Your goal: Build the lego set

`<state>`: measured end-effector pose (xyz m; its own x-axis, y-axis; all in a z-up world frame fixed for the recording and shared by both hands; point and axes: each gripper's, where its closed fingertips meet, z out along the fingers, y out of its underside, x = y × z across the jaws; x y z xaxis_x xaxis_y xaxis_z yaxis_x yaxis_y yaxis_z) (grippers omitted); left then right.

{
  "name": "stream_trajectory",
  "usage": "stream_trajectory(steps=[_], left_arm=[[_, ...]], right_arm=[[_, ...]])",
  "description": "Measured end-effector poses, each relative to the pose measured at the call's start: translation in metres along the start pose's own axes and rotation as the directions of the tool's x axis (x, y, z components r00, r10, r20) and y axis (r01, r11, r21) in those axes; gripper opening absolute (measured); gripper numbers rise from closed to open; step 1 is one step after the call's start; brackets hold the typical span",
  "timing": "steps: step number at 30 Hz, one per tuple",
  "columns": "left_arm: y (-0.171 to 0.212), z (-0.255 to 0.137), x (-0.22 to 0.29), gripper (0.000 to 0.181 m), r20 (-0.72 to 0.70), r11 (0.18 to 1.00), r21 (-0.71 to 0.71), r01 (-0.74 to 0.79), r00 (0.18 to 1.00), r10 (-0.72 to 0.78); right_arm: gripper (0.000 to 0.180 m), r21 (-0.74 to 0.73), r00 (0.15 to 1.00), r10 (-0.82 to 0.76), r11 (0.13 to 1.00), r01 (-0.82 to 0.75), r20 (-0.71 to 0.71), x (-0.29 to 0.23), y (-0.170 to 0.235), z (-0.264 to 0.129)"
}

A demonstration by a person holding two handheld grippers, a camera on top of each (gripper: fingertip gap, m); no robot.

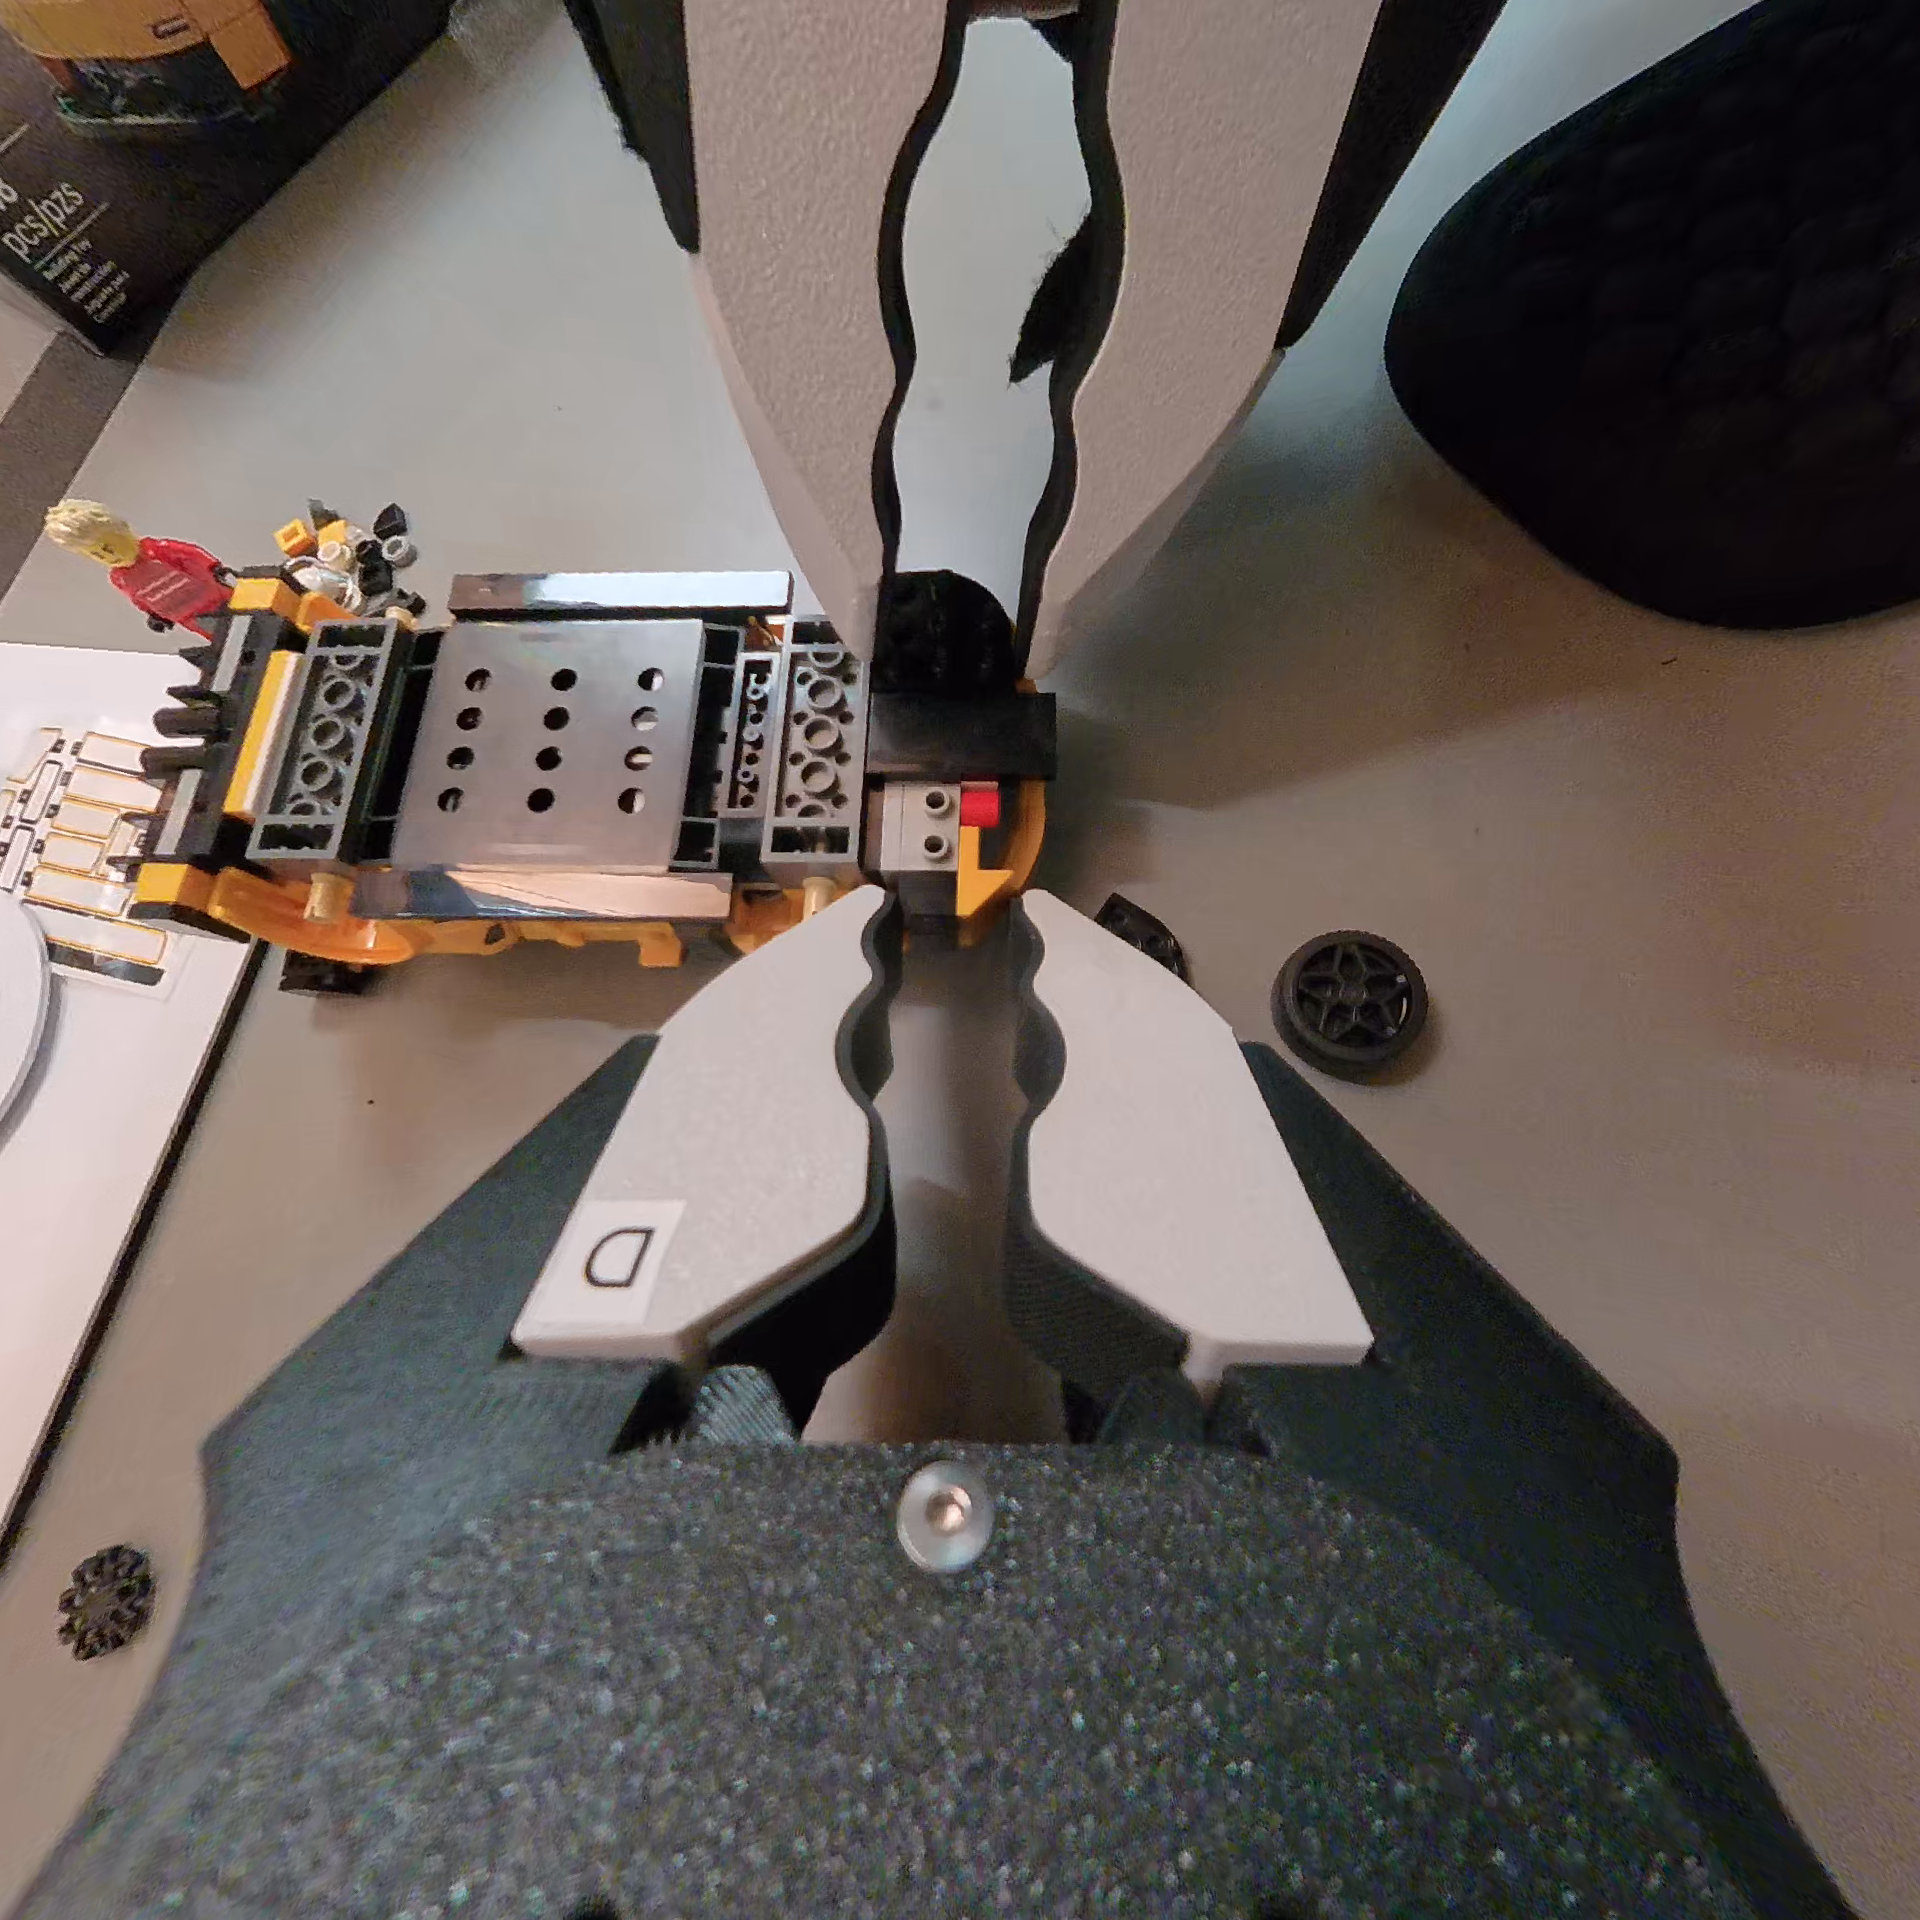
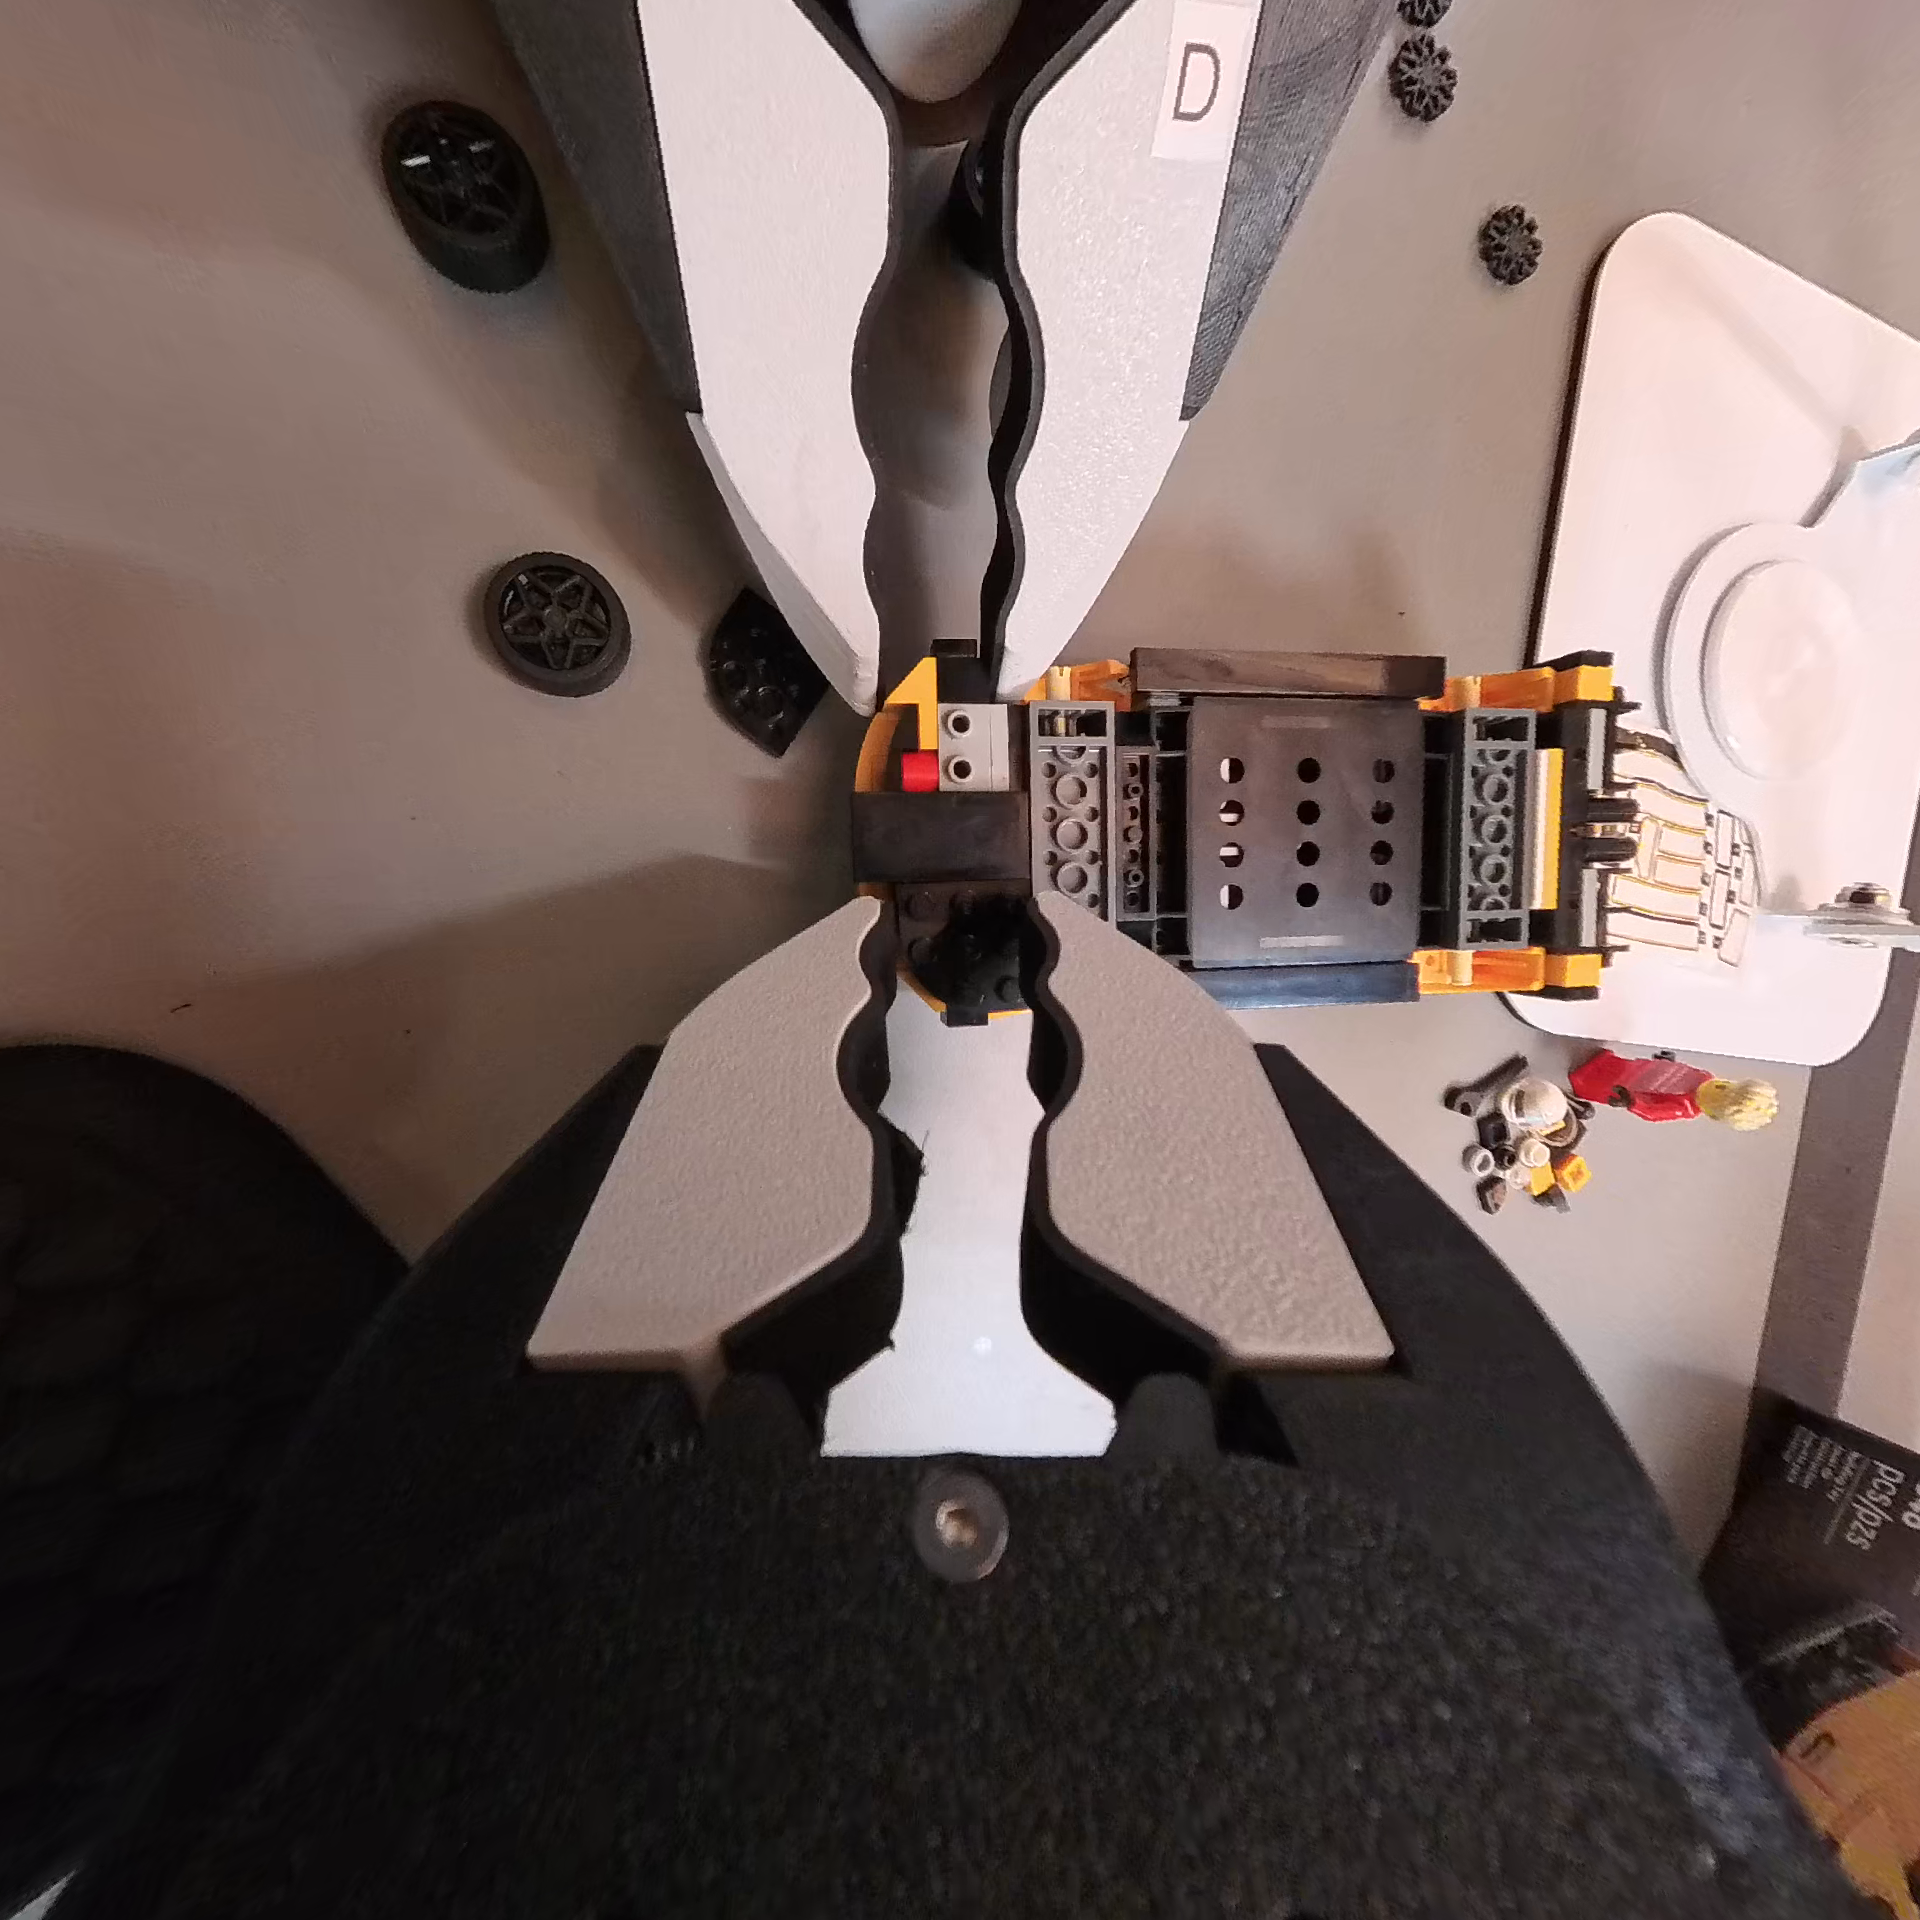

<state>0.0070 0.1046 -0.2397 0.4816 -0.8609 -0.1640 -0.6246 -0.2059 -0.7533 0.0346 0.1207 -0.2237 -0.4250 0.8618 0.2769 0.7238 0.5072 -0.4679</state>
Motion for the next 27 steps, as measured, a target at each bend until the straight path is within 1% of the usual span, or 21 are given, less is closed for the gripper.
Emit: stream_trajectory(steps=[12, 17, 20, 23, 25, 27], left_arm=[[0.000, 0.000, -0.001, 0.019, -0.003, 1.000, 0.006, 0.009, 1.000, -0.009], [0.001, 0.000, -0.001, 0.019, -0.001, 1.000, 0.008, 0.009, 1.000, -0.009], [0.000, 0.000, -0.001, 0.019, -0.001, 1.000, 0.009, 0.010, 1.000, -0.010], [0.001, 0.000, -0.001, 0.021, -0.001, 1.000, 0.009, 0.011, 1.000, -0.011], [0.001, -0.001, 0.000, 0.026, -0.013, 1.000, 0.008, 0.018, 1.000, -0.018], [0.001, -0.002, 0.002, 0.031, -0.023, 1.000, 0.005, 0.024, 0.999, -0.024]], right_arm=[[0.024, 0.025, 1.000, 0.017, 1.000, -0.016, -0.015, 0.002, -0.003, -0.004], [0.025, 0.066, 0.998, 0.059, 0.996, -0.057, -0.024, 0.003, -0.005, -0.010], [0.025, 0.114, 0.991, 0.130, 0.985, -0.127, -0.019, 0.004, -0.005, -0.016], [0.026, 0.148, 0.968, 0.250, 0.957, -0.248, 0.001, 0.005, 0.001, -0.022], [0.026, 0.165, 0.934, 0.356, 0.920, -0.357, 0.032, 0.005, 0.008, -0.023], [0.029, 0.185, 0.875, 0.476, 0.855, -0.484, 0.088, 0.004, 0.012, -0.021]])
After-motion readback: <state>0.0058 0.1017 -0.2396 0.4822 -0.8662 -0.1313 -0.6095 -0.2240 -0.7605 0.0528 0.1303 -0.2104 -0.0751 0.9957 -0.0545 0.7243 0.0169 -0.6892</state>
